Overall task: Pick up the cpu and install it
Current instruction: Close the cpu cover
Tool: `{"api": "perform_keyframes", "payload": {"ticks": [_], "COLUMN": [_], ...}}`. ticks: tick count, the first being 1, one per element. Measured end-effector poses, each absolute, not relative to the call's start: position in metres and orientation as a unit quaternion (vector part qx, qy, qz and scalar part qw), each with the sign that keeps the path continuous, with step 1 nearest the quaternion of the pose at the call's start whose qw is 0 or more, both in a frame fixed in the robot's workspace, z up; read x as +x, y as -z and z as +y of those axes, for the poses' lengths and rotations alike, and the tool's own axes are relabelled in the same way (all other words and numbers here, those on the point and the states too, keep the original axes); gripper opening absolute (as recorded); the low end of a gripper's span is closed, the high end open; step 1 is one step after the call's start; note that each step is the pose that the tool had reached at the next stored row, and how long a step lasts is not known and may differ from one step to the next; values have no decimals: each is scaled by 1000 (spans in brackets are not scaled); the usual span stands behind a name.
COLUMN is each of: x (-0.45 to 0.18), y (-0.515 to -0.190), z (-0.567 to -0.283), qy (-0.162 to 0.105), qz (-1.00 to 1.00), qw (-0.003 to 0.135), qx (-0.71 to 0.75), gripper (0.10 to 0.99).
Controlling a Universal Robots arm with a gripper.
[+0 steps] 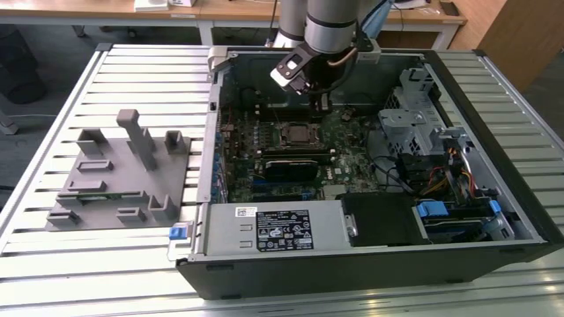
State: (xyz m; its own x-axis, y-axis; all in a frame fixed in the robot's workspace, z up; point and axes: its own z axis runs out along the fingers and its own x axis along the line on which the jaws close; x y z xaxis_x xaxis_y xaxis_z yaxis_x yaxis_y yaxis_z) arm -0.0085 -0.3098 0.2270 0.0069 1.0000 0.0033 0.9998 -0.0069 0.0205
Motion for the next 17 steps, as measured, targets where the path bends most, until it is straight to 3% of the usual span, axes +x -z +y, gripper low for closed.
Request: {"api": "perform_keyframes", "payload": {"ticks": [17], "x": [-50], "y": [-222], "z": [-312], "qy": [-8], "qz": [705], "qw": [6], "qx": [710], "gripper": [106]}}
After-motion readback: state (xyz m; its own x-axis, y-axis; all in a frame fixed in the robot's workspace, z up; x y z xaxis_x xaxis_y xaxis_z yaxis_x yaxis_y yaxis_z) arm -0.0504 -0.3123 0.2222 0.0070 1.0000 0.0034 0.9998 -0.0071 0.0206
